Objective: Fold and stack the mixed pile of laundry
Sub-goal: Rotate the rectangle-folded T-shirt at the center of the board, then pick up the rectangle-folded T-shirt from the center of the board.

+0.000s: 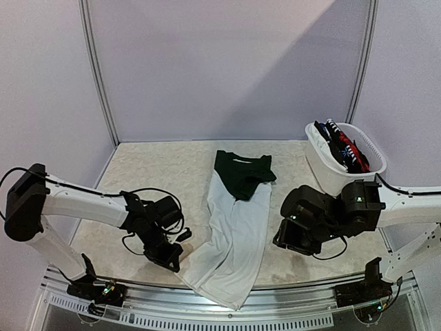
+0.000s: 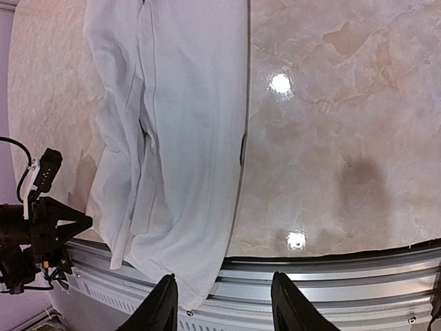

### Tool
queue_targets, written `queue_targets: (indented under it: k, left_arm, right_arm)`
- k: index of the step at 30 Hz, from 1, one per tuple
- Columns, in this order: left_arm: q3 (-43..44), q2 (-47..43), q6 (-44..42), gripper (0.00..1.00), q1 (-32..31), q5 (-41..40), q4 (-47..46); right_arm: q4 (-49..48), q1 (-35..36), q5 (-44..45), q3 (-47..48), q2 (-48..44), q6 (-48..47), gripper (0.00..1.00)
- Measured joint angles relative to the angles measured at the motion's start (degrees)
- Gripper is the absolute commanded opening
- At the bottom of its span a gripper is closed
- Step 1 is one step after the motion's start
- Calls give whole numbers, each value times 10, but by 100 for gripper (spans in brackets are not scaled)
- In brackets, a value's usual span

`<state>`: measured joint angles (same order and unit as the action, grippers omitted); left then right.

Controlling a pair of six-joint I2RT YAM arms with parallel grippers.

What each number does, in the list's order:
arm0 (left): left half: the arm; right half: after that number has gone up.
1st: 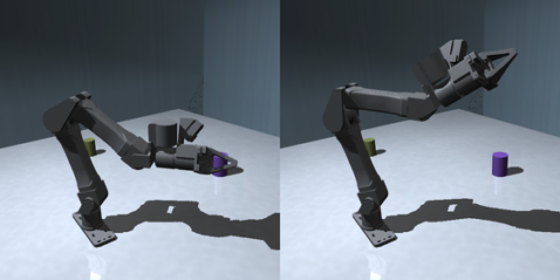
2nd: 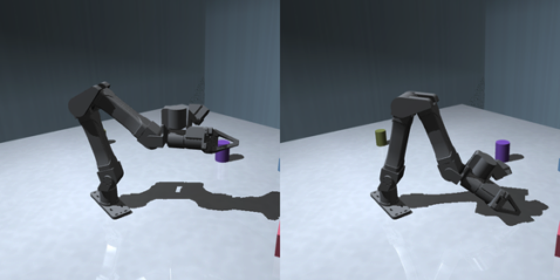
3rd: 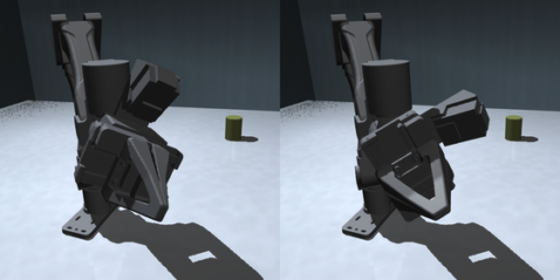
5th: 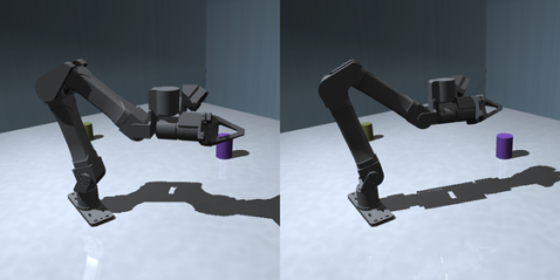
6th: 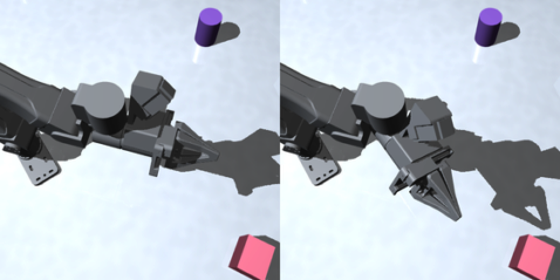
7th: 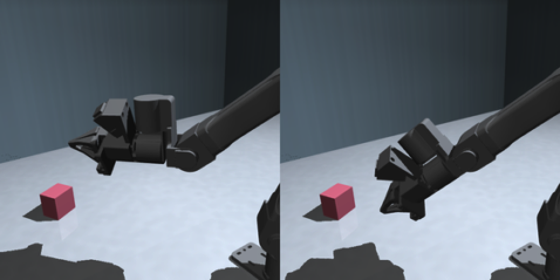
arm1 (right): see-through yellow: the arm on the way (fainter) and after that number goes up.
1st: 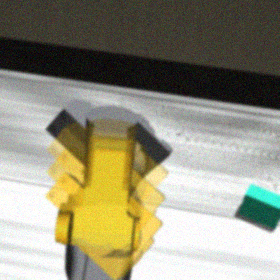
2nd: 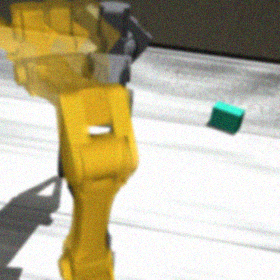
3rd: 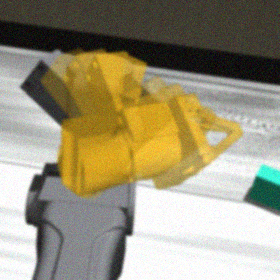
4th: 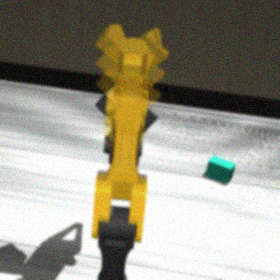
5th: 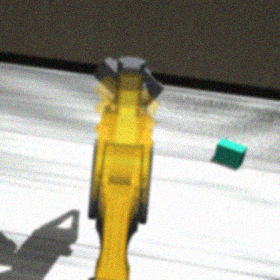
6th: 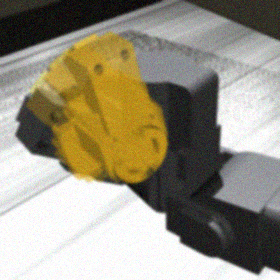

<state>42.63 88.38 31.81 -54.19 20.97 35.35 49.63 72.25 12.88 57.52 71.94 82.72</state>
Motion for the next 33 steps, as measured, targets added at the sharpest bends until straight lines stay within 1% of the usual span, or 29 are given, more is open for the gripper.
queue_targets:
  k: [2, 8, 11, 14, 20, 24, 27, 33]
  left_arm:
    - [-24, -28, 24, 0, -6, 0, -1]
    - [-102, -156, 104, 0, -23, -4, 20]
    - [-119, -217, 136, 0, -23, -5, 44]
    - [-129, -247, 161, 0, -23, 1, 55]
    - [-172, -250, 205, 0, -23, 32, 46]
    - [-189, -250, 221, 0, -23, 43, 45]
    - [-191, -248, 223, 0, -23, 48, 42]
    - [-186, -215, 217, 0, -23, 66, 31]
  right_arm:
    - [-9, 11, 2, -11, 0, 12, 46]
    - [-64, 62, 5, -66, 0, 51, 46]
    - [-114, 94, 4, -84, 14, 65, 46]
    - [-176, 121, -2, -84, 56, 68, 46]
    - [-299, 173, -30, -53, 190, 71, 46]
    - [-357, 196, -53, -27, 260, 87, 41]
    - [-377, 202, -62, -26, 279, 101, 39]
    - [-398, 208, -67, -26, 282, 134, 35]
